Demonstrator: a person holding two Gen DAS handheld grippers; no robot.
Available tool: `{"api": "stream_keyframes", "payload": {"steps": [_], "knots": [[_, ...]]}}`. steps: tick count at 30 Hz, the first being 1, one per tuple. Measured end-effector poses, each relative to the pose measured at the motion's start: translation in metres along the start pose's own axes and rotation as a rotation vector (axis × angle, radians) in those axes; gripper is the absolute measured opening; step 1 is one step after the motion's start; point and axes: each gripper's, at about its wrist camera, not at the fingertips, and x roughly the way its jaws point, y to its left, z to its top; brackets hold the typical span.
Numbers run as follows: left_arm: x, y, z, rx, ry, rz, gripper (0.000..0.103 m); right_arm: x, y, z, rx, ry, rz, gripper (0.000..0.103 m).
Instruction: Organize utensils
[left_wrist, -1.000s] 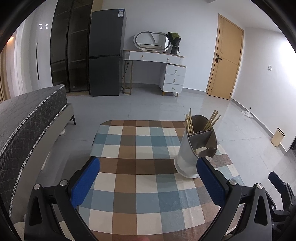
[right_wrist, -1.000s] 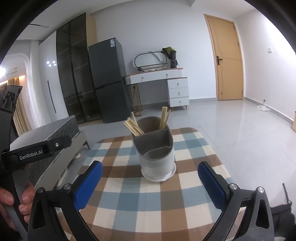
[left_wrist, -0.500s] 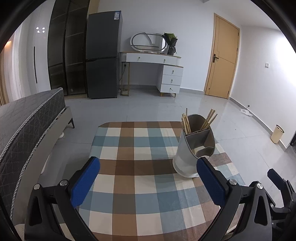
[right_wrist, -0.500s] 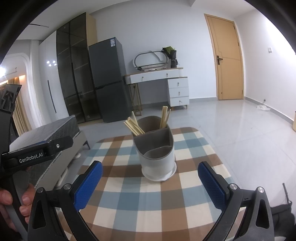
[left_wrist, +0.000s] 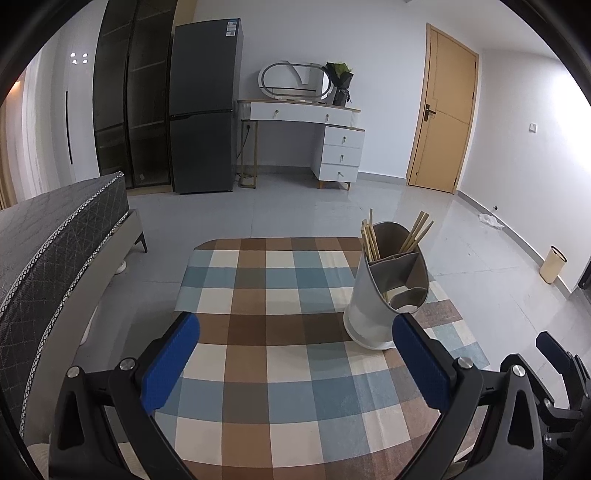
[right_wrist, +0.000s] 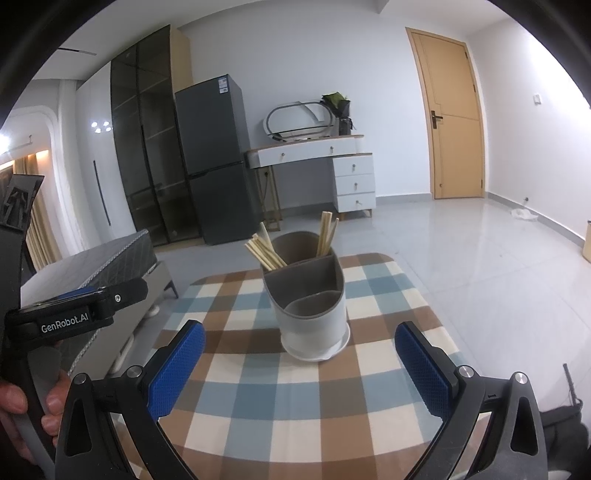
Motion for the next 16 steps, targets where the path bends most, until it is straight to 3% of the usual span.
{"api": "stream_keyframes", "payload": {"steps": [16], "knots": [[-0.0001, 0.0017, -0.0003, -0.015, -0.011, -0.003, 0.101, 0.0024, 0.0025, -0.0017, -0.004, 0.015, -0.006, 0.103]]}}
